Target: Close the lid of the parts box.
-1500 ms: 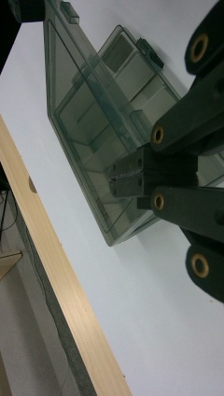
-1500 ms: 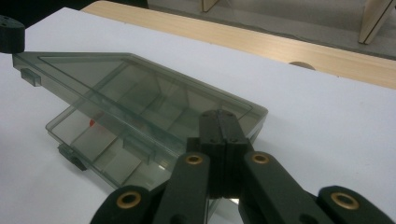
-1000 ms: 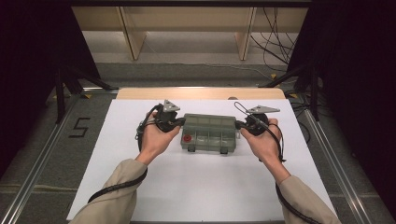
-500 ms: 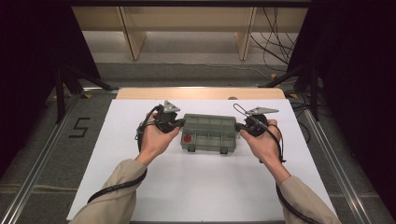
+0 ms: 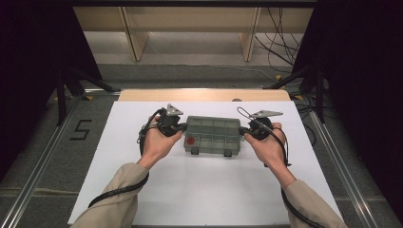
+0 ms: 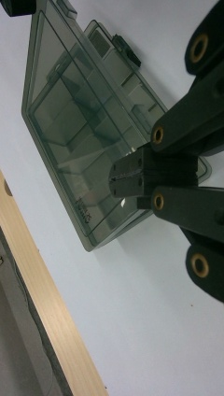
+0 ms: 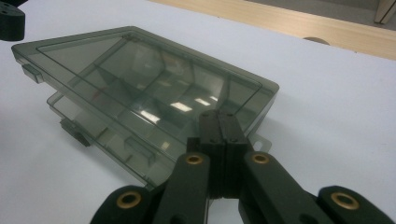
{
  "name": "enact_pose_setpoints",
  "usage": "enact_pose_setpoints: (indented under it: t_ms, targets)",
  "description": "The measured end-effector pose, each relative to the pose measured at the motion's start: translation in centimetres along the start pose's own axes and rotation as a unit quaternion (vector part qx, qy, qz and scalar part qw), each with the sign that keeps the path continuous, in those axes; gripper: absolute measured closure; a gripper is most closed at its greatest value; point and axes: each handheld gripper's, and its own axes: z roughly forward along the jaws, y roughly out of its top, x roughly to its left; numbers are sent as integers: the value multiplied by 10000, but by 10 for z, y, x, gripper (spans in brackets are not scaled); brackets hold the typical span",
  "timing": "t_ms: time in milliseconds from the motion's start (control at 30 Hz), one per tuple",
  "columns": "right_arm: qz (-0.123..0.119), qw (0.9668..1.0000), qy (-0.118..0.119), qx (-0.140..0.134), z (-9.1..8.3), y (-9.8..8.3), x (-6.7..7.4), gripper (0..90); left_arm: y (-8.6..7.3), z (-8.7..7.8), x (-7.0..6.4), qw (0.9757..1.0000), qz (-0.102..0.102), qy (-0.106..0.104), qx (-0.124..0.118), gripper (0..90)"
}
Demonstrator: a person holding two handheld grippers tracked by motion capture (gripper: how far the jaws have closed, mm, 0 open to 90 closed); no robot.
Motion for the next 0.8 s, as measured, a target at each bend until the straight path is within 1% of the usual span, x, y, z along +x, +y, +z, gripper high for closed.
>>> enact_pose_setpoints:
  t_ms: [33, 67, 100, 133, 167, 200, 233, 267, 333, 367, 400, 433, 500, 567, 633, 667, 700, 733, 767, 800]
  targets:
    - [37, 10000, -11, -3, 0, 0, 1, 900, -1, 3, -3, 9997, -203, 25, -151, 900]
    - [-81, 10000, -27, -27, 1, -1, -1, 900, -1, 1, -1, 9999, -100, 11, -57, 900]
    - [6, 10000, -4, 16, 0, 0, 0, 900, -1, 1, 0, 10000, 1, -2, 28, 900]
    - [50, 10000, 7, -6, 1, 0, 1, 900, -1, 1, 0, 10000, -2, -5, 33, 900]
    - [11, 10000, -3, -14, 1, 0, 1, 900, -1, 1, 0, 10000, 8, -6, 50, 900]
    - [-109, 9999, 11, -53, 2, 0, -1, 900, -2, 1, 0, 10000, 9, -9, 67, 900]
    - [-152, 9999, 21, -70, 2, -1, -2, 900, -2, 1, 0, 10000, -7, -16, 76, 900]
    - [-170, 9998, 32, -15, 1, -1, -2, 900, -2, 1, 0, 10000, 2, -16, 89, 900]
    - [-157, 9998, 10, -101, 3, -1, -2, 900, -3, 2, 0, 10000, -8, -26, 96, 900]
    - [-114, 9999, 25, -28, 2, -1, -1, 900, -3, 2, 0, 9999, -12, -27, 105, 900]
    - [6, 10000, 26, 56, 1, -2, 1, 900, -3, 2, 0, 9999, -14, -31, 115, 900]
    - [40, 10000, 23, 60, 1, -2, 1, 900, -4, 3, 0, 9999, -31, -38, 123, 900]
    - [2, 10000, 26, 67, 1, -2, 1, 900, -4, 3, 0, 9999, -25, -44, 129, 900]
    - [-87, 9999, 34, 79, 2, -3, -1, 900, -4, 3, 0, 9999, -28, -46, 143, 900]
    - [-172, 9998, 5, 20, 3, -3, -1, 900, -5, 3, 0, 9999, -38, -48, 141, 900]
    - [-53, 9999, 40, 93, 2, -3, 0, 900, -5, 3, 0, 9999, -34, -46, 147, 900]
    - [-6, 10000, 27, 77, 2, -3, 1, 900, -5, 4, 0, 9999, -36, -49, 149, 900]
    - [-144, 9999, 30, -5, 4, -3, -1, 900, -6, 4, 0, 9999, -33, -56, 156, 900]
    - [-180, 9998, 11, 49, 4, -4, -2, 900, -6, 4, -1, 9998, -45, -65, 164, 900]
    - [-159, 9999, 29, 12, 4, -4, -2, 900, -6, 4, -1, 9998, -49, -70, 170, 900]
